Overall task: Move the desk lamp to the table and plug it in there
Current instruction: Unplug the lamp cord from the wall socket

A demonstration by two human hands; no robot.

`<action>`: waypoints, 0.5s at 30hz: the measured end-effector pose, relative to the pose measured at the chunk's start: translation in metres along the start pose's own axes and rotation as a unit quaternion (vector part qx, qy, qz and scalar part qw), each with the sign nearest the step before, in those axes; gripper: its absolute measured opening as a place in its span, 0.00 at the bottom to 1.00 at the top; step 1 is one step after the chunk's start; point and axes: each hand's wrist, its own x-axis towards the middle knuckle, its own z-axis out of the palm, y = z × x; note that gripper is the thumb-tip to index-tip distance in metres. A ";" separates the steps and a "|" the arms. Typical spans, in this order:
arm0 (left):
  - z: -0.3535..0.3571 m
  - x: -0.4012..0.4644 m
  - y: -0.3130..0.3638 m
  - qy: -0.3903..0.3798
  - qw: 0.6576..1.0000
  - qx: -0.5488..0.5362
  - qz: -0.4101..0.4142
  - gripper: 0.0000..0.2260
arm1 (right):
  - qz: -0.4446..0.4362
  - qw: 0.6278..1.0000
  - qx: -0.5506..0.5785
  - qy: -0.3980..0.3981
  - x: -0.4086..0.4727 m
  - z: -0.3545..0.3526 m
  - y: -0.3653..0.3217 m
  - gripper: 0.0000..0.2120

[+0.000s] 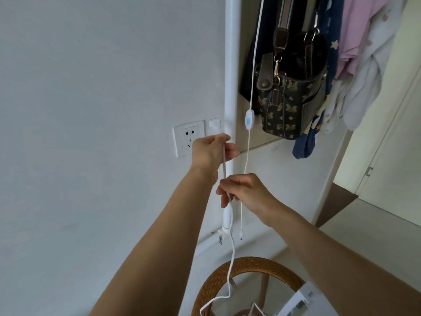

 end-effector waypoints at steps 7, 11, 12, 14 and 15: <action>0.004 -0.020 -0.008 -0.044 0.995 -0.085 -0.023 0.07 | 0.003 0.999 0.024 0.033 -0.019 -0.022 0.000 0.11; 0.009 -0.048 -0.023 -0.075 0.996 -0.049 -0.028 0.07 | 0.030 0.998 0.015 0.055 -0.037 -0.033 0.008 0.11; 0.010 -0.056 -0.028 -0.080 0.996 -0.039 -0.030 0.08 | 0.036 0.998 0.011 0.059 -0.043 -0.036 0.010 0.11; 0.011 -0.071 -0.038 -0.088 0.995 -0.024 -0.029 0.09 | 0.045 0.997 0.006 0.064 -0.055 -0.042 0.014 0.11; 0.012 -0.079 -0.043 -0.090 0.995 -0.018 -0.030 0.09 | 0.048 0.997 0.005 0.066 -0.063 -0.044 0.017 0.10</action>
